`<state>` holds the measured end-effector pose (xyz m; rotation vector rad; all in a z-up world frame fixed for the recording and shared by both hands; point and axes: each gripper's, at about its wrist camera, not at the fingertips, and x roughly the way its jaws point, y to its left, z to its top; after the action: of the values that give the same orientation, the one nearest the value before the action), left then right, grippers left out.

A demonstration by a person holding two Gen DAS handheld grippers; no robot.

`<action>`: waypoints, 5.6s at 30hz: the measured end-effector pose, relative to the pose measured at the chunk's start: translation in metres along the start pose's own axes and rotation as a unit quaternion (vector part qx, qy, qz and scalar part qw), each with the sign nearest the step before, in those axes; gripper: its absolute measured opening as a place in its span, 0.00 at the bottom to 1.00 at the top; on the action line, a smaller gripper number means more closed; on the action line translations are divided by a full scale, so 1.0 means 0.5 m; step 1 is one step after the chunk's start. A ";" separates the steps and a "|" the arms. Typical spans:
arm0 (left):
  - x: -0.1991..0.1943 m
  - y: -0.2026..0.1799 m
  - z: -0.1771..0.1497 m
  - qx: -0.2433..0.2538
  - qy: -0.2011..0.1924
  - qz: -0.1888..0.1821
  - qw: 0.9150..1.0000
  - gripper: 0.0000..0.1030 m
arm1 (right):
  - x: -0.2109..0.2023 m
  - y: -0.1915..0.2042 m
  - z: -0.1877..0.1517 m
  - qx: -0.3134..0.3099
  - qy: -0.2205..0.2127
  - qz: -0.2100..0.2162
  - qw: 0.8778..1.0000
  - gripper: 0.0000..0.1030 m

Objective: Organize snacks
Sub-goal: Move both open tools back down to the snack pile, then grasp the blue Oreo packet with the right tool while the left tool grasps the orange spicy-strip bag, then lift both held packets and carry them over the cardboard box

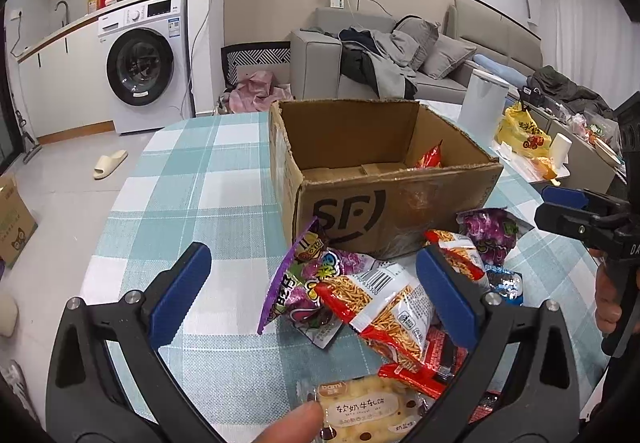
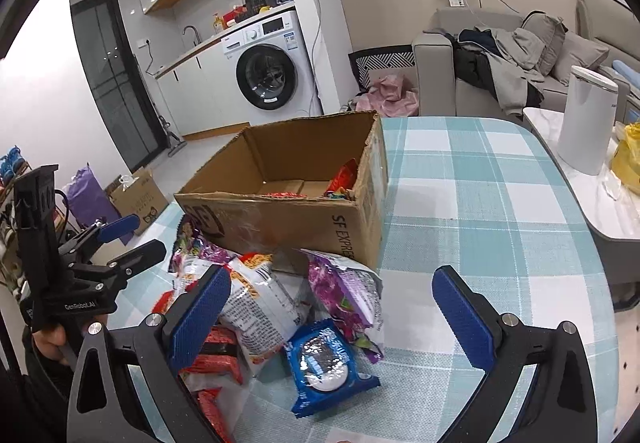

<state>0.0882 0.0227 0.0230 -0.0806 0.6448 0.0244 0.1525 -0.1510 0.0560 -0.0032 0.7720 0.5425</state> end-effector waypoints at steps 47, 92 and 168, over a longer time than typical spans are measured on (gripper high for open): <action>0.081 -0.057 -0.047 0.058 0.079 -0.049 0.994 0.96 | 0.088 0.027 -0.101 -0.104 0.172 0.045 0.979 0.67; 0.060 -0.058 -0.052 0.059 0.062 -0.096 0.992 0.33 | 0.099 0.032 -0.092 -0.100 0.152 0.046 0.982 0.36; -0.107 0.022 0.008 -0.012 -0.031 -0.093 0.995 0.43 | -0.039 0.044 -0.024 -0.059 0.007 0.066 0.996 0.43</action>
<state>0.0473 0.0344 0.0578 -0.1625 0.5734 -0.1434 0.1231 -0.1433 0.0645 -0.0664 0.7565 0.7146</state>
